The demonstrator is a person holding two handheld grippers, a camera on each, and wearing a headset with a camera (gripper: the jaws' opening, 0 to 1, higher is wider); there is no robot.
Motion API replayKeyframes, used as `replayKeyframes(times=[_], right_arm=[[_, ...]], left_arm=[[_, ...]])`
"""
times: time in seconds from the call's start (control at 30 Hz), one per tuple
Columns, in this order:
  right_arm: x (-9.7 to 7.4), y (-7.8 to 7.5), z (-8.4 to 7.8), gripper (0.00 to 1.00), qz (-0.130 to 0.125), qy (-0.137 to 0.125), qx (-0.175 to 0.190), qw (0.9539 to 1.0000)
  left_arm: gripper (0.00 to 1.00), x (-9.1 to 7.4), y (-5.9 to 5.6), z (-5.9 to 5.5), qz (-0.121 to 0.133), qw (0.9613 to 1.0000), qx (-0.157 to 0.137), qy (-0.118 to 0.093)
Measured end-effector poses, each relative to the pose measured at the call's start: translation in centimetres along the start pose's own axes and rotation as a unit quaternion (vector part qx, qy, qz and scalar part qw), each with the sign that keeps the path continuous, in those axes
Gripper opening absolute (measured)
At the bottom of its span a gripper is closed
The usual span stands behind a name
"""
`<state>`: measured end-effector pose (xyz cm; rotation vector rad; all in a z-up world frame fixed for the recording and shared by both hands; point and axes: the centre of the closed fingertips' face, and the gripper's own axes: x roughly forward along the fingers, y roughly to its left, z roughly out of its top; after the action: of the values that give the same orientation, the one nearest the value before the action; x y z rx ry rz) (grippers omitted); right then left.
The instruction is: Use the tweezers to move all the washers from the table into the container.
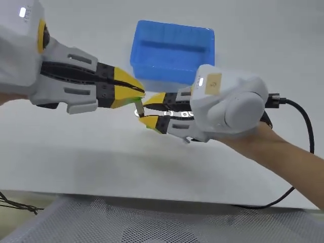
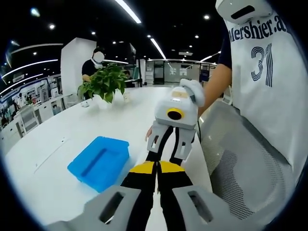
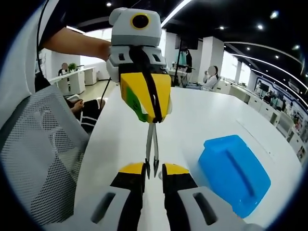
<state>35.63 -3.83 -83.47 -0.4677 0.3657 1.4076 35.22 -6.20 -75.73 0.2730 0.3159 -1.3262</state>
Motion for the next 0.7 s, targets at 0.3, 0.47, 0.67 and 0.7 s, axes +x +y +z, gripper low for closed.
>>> replayKeyframes(times=[0.3,0.47,0.67,0.7], right_arm=[[1.2,-1.0,0.3,0.15,0.001,0.001,-0.007,1.0],[1.6,-1.4,0.1,0.14,0.0,0.005,-0.008,1.0],[1.9,-1.1,-0.4,0.13,0.008,0.014,-0.008,0.9998],[2.0,-1.1,-0.5,0.13,0.008,0.015,-0.008,0.9998]], left_arm=[[0.05,-0.3,1.5,-0.4,0.009,0.9998,-0.013,-0.01],[0.05,-0.4,2.1,-0.6,0.012,0.9997,-0.018,-0.014],[0.05,0.0,2.0,-1.2,0.007,0.9998,-0.017,-0.009],[0.05,0.1,2.0,-1.3,0.006,0.9998,-0.017,-0.008]])
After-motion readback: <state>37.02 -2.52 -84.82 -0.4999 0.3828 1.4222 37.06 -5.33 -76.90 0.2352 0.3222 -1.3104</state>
